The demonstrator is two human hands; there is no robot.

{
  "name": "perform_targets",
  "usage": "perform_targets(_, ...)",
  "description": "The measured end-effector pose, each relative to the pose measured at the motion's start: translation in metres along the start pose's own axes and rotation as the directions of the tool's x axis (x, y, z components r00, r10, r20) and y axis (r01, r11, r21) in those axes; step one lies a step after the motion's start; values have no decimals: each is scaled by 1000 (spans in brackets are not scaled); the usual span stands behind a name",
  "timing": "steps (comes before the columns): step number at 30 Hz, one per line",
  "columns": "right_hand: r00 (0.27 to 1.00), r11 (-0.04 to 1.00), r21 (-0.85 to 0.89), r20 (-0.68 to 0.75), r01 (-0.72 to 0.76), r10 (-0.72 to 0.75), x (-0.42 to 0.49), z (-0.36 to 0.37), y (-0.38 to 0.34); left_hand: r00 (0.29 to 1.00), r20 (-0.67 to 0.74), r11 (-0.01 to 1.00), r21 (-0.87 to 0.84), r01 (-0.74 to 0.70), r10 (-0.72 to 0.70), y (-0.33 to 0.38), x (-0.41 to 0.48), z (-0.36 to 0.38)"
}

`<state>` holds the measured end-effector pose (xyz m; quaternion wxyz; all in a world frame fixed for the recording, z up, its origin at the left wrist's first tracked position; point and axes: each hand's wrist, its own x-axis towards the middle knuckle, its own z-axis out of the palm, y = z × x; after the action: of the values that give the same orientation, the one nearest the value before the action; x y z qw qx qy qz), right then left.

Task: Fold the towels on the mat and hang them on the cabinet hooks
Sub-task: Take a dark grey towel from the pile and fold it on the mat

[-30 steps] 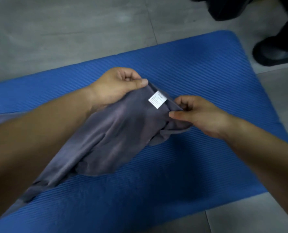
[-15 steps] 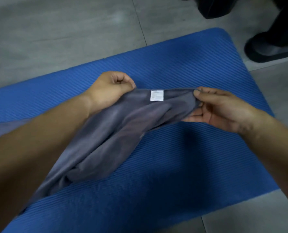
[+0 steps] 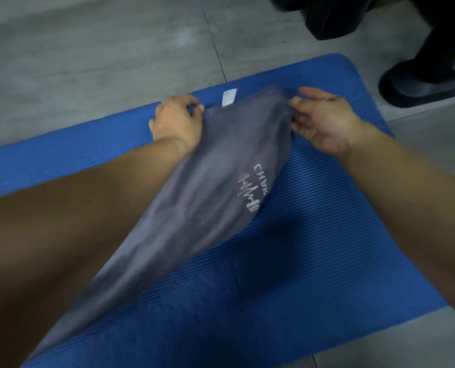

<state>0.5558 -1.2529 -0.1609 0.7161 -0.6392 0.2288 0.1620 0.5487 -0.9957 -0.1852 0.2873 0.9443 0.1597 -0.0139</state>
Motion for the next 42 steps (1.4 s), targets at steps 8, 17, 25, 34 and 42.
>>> perform_targets(8, 968, 838, -545, -191, 33, -163, -37, -6, 77, 964, 220, 938, 276, -210, 151, -39, -104, -9)
perform_targets(17, 991, 643, -765, -101, -21, -87, -54, -14, 86, 874, 482, 945, 307, -110, -55, -75, -123, 2)
perform_targets(25, 987, 978, -159, -63, 133, -145, -36, -2, 58, 889, 449, 948, 312, -60, -92, -73, -112, 11)
perform_targets(34, 994, 974, -226, 104, 11, 13, -38, -10, 71, 908, 408, 953, 301, -34, -97, -79, -77, 15)
perform_targets(42, 1000, 903, -430, 8, -22, 28, -51, -16, 85, 971, 107, 962, 150, -229, 214, -64, -134, 6)
